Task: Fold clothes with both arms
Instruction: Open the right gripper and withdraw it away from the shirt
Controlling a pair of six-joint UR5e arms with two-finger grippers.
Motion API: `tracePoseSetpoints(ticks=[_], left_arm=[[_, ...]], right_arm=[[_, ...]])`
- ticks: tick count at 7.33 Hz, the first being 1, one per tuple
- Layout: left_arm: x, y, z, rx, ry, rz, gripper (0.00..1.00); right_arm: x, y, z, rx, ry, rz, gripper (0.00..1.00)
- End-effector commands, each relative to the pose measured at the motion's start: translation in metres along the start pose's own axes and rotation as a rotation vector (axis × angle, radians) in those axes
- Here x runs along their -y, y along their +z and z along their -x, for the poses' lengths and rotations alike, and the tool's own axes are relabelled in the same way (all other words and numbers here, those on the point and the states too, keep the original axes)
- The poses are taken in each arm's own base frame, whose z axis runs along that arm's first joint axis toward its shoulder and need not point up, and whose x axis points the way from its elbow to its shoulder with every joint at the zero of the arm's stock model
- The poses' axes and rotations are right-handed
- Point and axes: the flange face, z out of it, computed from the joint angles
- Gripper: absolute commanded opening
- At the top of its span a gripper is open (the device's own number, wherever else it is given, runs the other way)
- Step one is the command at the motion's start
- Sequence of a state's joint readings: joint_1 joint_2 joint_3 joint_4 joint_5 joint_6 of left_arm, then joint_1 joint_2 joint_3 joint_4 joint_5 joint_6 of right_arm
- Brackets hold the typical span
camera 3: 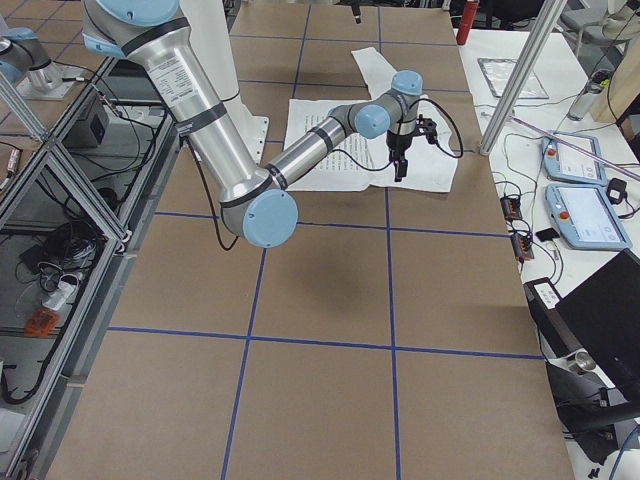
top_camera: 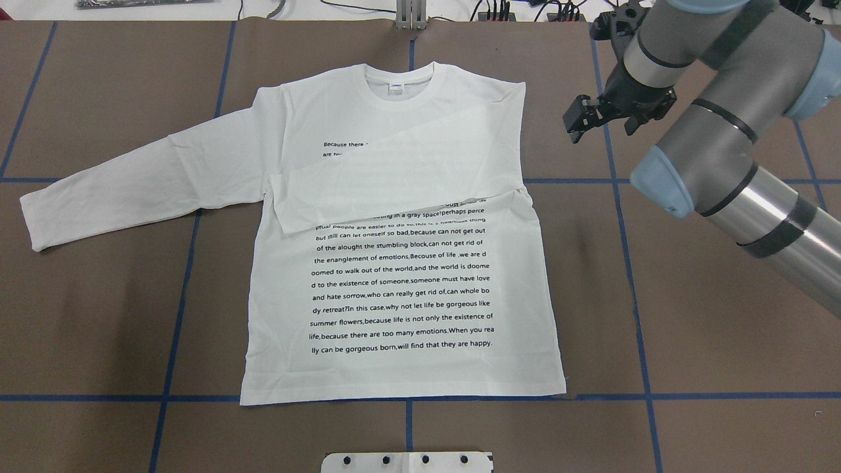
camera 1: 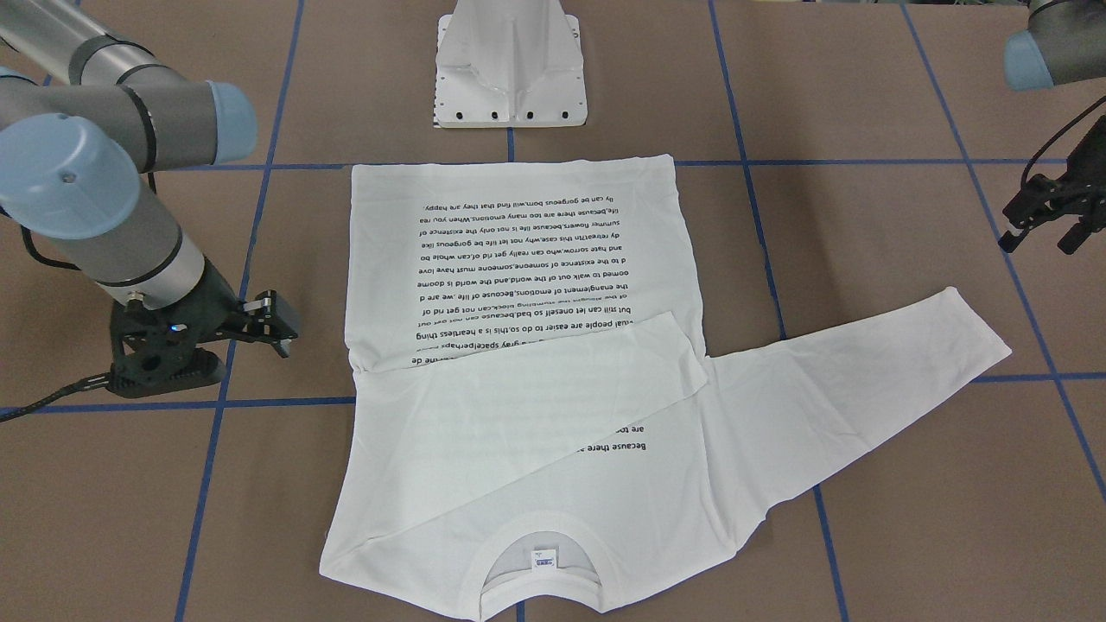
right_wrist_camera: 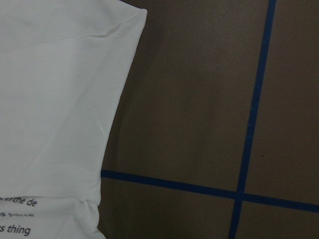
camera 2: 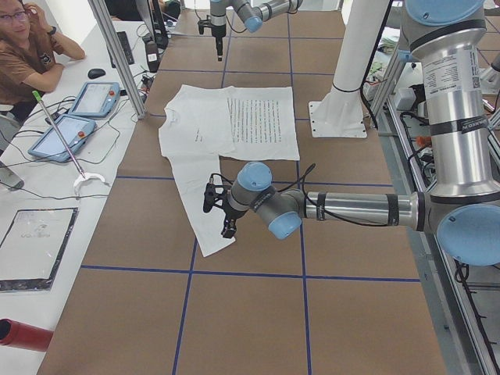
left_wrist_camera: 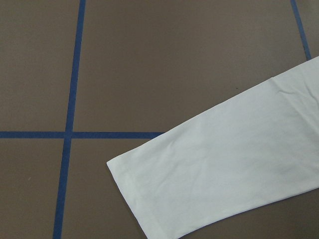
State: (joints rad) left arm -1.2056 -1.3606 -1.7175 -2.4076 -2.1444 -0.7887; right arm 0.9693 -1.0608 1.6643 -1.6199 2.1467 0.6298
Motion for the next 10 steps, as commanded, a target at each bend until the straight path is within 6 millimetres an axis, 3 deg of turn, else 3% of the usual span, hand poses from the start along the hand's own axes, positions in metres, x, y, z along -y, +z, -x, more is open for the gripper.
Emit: tracePoseSetpoints(ticks=[1,2,3,5,6,8,10], left_arm=[[0.002,0.022,0.009,0.057,-0.004,-0.009,0.99],[0.004,0.03,0.014,0.07,-0.013,0.001,0.99],[-0.001,0.053,0.009,0.098,0.005,0.02,0.99],[-0.004,0.068,-0.002,0.104,0.024,0.033,0.99],[-0.012,0.089,-0.01,0.107,0.033,0.069,0.99],[-0.008,0.099,-0.013,0.111,0.042,0.073,0.99],[0.01,0.126,-0.016,0.121,0.031,0.08,0.98]], right_arm=[[-0.031,0.006,-0.071,-0.022,-0.047,0.033,1.0],[-0.041,0.007,-0.099,-0.038,-0.073,0.04,1.0],[-0.046,0.01,-0.114,-0.047,-0.083,0.048,1.0],[-0.052,0.009,-0.119,-0.047,-0.092,0.05,1.0],[-0.058,0.007,-0.118,-0.018,-0.092,0.062,1.0],[-0.075,-0.003,-0.121,0.018,-0.09,0.065,1.0],[-0.076,-0.002,-0.122,0.014,-0.084,0.066,1.0]])
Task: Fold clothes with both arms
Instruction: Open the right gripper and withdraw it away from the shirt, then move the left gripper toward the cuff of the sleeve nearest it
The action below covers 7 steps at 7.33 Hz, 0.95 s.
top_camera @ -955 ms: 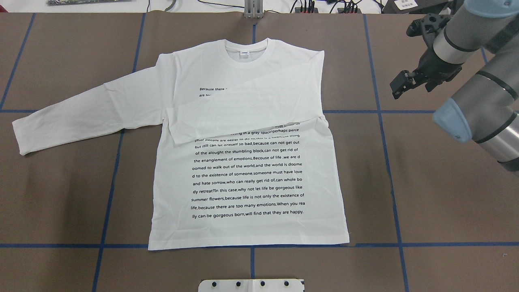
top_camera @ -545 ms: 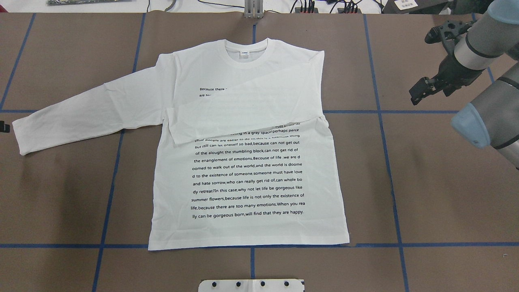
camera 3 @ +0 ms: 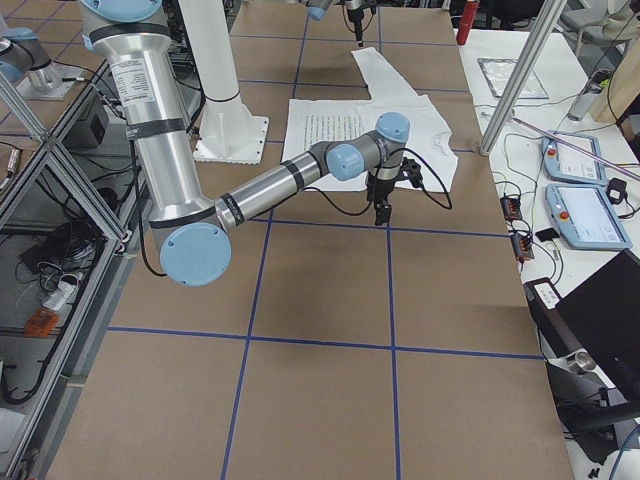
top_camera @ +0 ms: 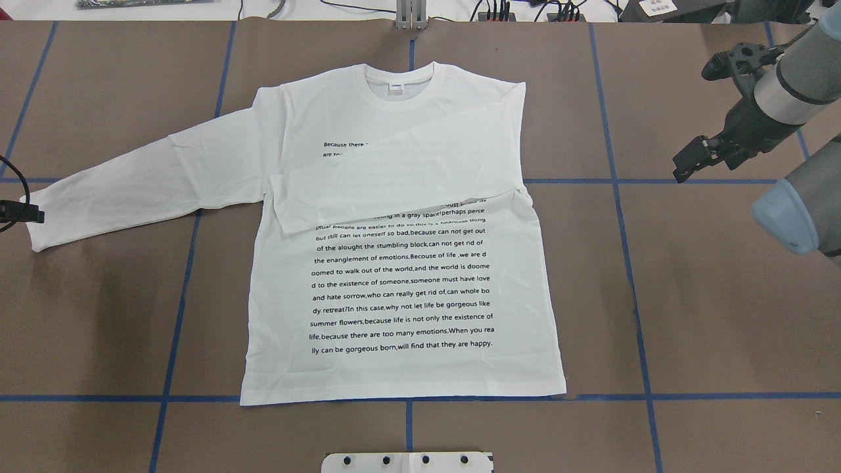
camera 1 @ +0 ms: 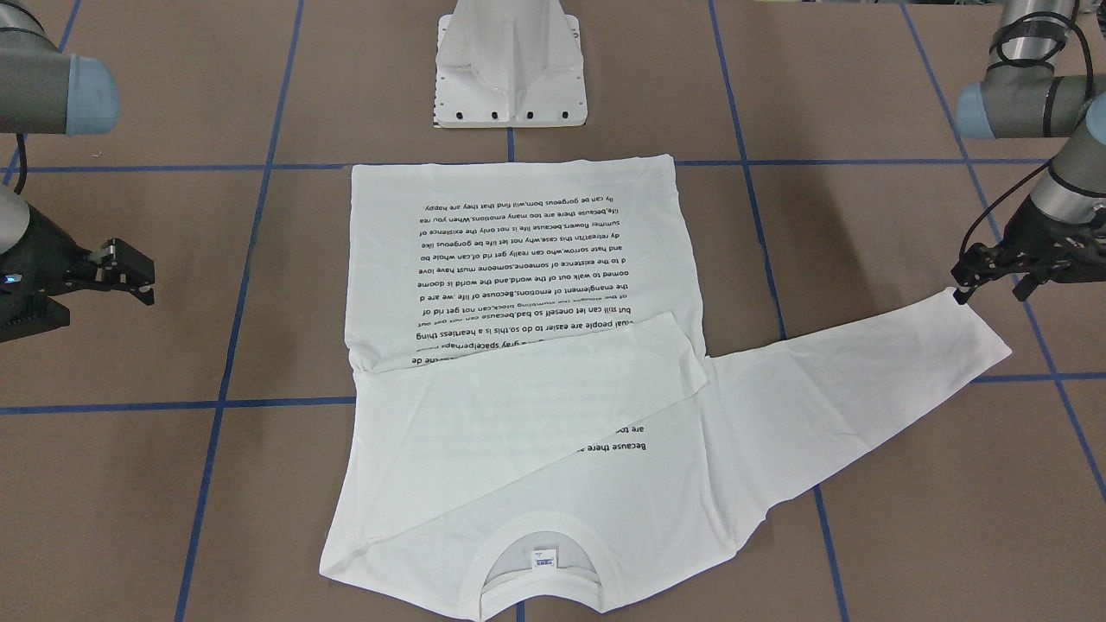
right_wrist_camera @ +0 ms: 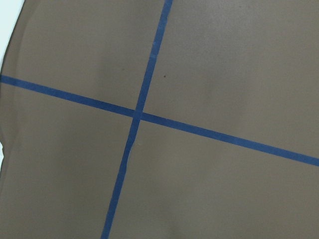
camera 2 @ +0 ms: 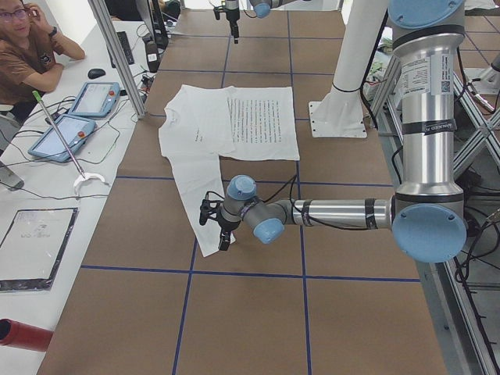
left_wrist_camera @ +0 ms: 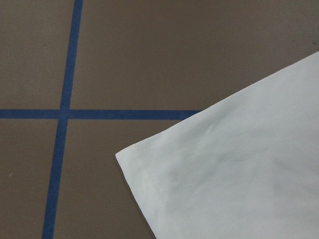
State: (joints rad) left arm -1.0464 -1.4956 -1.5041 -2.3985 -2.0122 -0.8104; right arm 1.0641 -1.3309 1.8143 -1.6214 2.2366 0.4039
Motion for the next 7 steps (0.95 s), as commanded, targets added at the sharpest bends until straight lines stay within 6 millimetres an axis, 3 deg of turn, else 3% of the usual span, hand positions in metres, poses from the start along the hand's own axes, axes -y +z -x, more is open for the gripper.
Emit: tracePoseSetpoints(ticks=[1,3,6,7], left_arm=[[0.017,0.027,0.0,0.018,-0.035,0.01,0.98],[0.016,0.033,0.004,0.025,-0.039,0.018,0.98],[0.012,0.037,0.011,0.036,-0.086,0.026,0.82],[0.011,0.038,0.013,0.039,-0.09,0.029,0.82]], right_arm=[[-0.002,0.0,-0.001,-0.002,0.006,-0.001,1.0],[-0.002,-0.003,0.001,-0.001,0.005,-0.007,1.0],[-0.004,-0.015,0.011,0.011,0.032,-0.027,1.0],[-0.004,-0.014,0.012,0.007,0.031,-0.028,1.0]])
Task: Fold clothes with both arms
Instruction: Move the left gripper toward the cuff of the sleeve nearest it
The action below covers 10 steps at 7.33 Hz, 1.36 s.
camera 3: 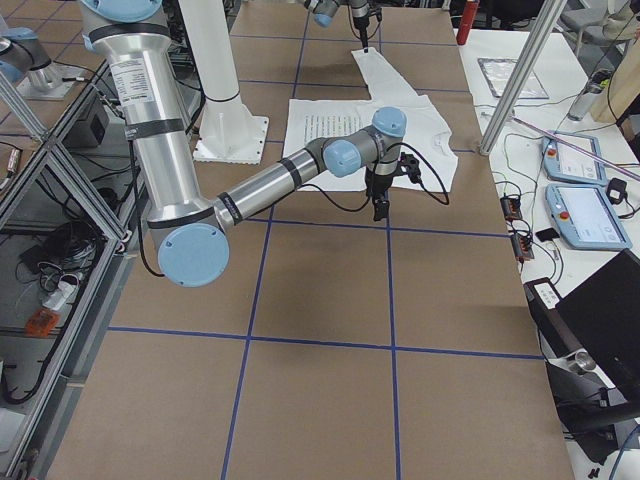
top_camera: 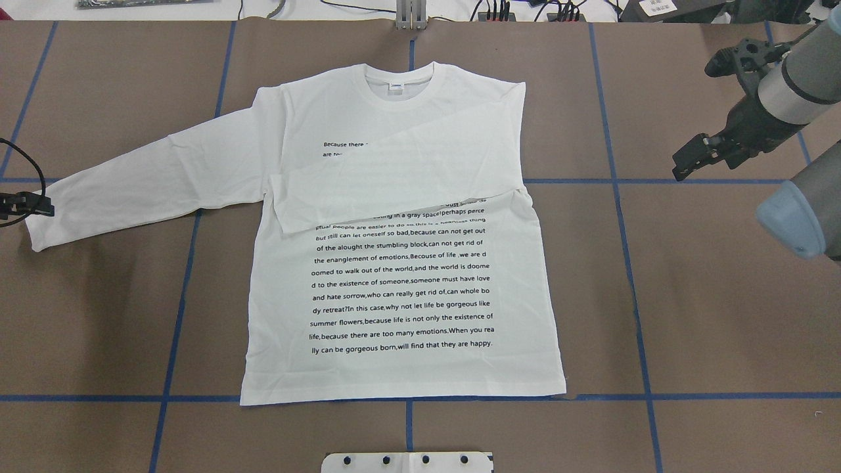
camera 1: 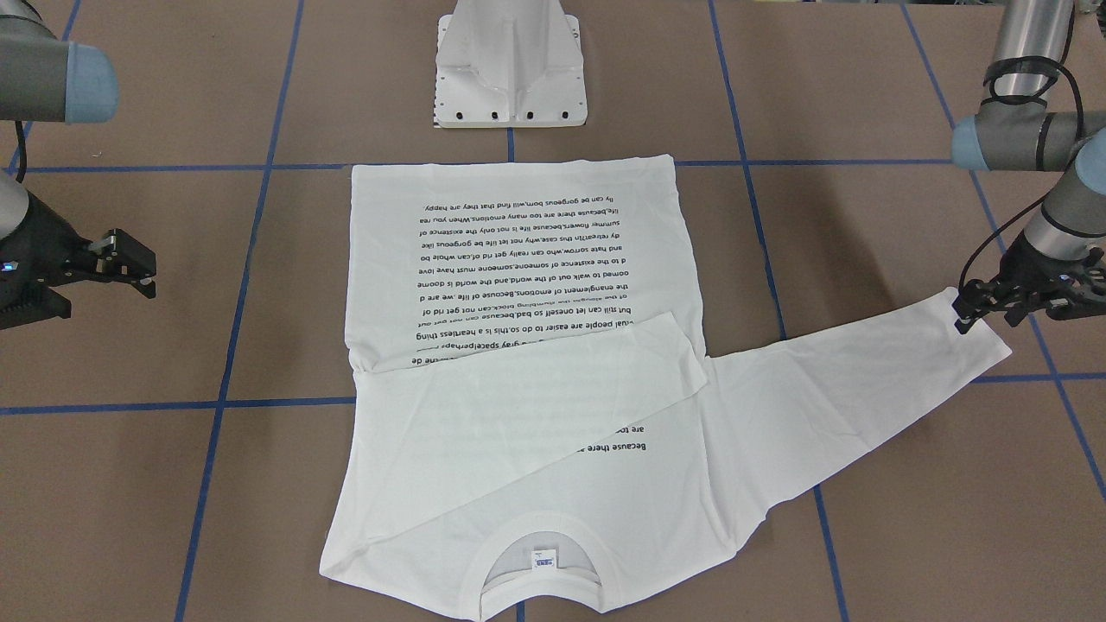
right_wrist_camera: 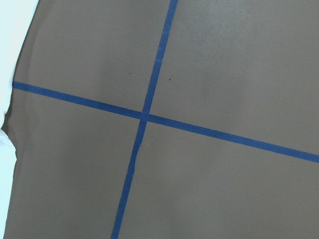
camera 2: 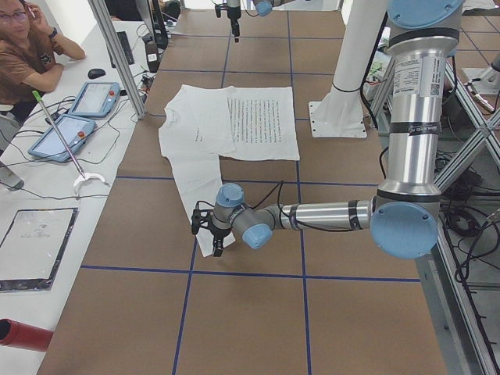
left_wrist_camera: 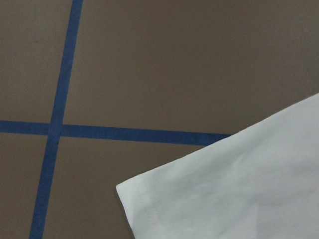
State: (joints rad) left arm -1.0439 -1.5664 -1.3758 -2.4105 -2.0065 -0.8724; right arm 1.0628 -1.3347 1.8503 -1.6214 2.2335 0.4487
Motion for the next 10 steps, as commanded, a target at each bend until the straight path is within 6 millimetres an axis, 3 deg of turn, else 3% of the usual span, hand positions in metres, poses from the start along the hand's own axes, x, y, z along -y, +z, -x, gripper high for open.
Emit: tracePoseSetpoints(ticks=[1,4,7,10], left_arm=[[-0.0021,0.0038,0.0059,0.009,-0.023,0.007,0.82],[-0.0029,0.0064,0.0074,0.012,-0.038,0.011,0.8],[-0.0021,0.0057,0.0056,0.008,-0.034,0.009,0.65],[-0.0016,0.006,0.0054,0.008,-0.034,0.009,0.64]], right_arm=[[0.0003,-0.0013,0.0021,0.001,0.007,-0.004,1.0],[0.0007,-0.0023,0.003,0.001,0.003,-0.007,1.0],[0.0001,-0.0017,0.0025,0.002,0.004,-0.003,1.0],[0.0,-0.0029,0.0026,0.005,0.004,-0.004,1.0]])
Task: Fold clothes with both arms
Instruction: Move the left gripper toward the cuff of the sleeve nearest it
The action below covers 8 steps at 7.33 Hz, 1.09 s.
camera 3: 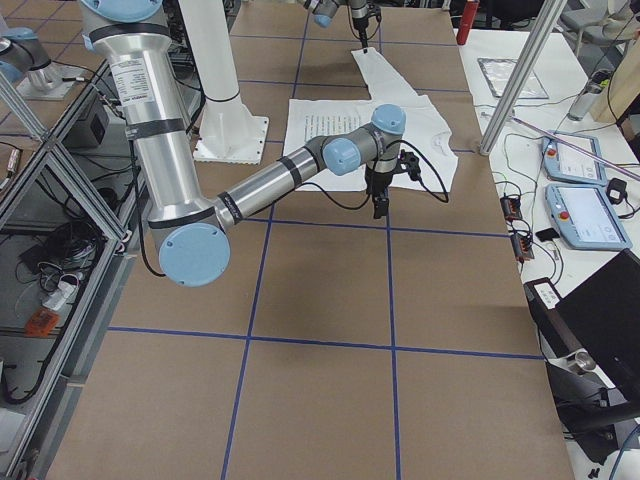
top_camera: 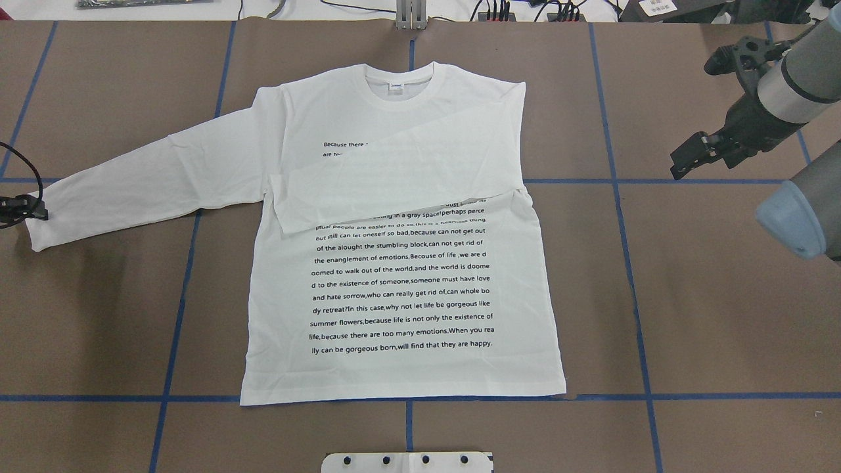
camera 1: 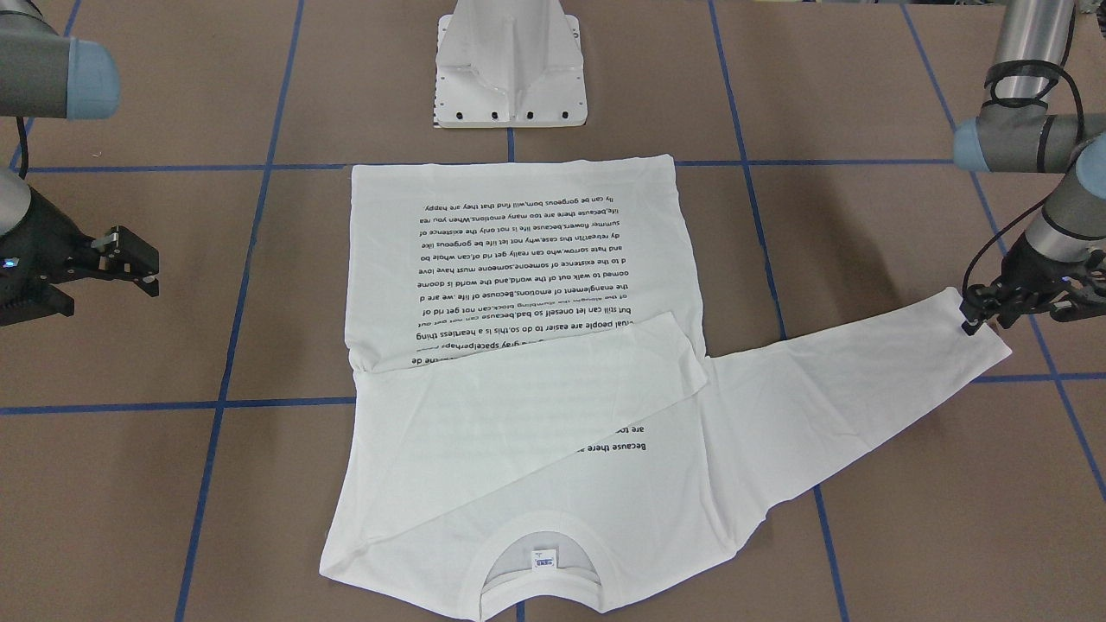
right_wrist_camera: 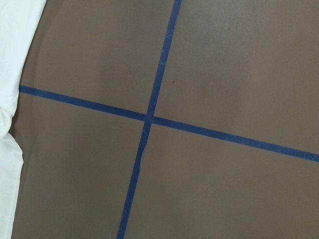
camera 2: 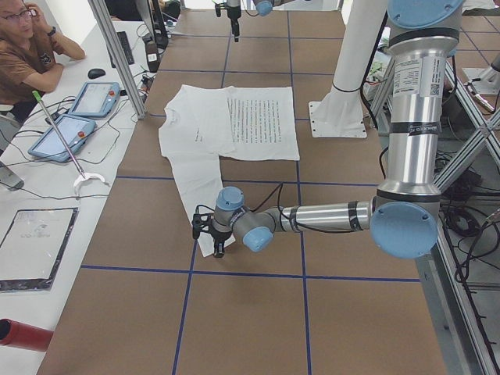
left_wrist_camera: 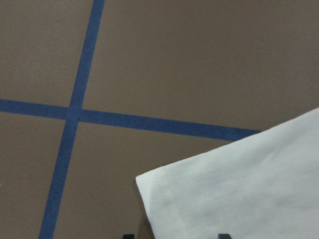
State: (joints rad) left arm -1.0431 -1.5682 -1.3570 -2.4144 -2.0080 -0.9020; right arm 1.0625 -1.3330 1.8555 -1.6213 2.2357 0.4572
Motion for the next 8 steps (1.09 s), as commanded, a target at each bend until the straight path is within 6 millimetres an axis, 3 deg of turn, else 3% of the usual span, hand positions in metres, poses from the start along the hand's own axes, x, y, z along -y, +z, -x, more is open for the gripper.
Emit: tracePoseSetpoints(ticks=[1,4,8], left_arm=[[0.0,0.0006,-0.0007,0.001,0.003,0.0,0.64],[-0.0003,0.0006,-0.0016,0.001,0.004,0.001,0.64],[-0.0008,0.001,-0.0022,0.0,0.003,0.002,0.55]], right_arm=[[-0.0005,0.0,-0.0007,0.0,0.001,0.001,1.0],[-0.0003,-0.0005,-0.0013,0.0,0.002,0.0,1.0],[-0.0008,-0.0001,-0.0019,-0.001,0.003,0.001,1.0]])
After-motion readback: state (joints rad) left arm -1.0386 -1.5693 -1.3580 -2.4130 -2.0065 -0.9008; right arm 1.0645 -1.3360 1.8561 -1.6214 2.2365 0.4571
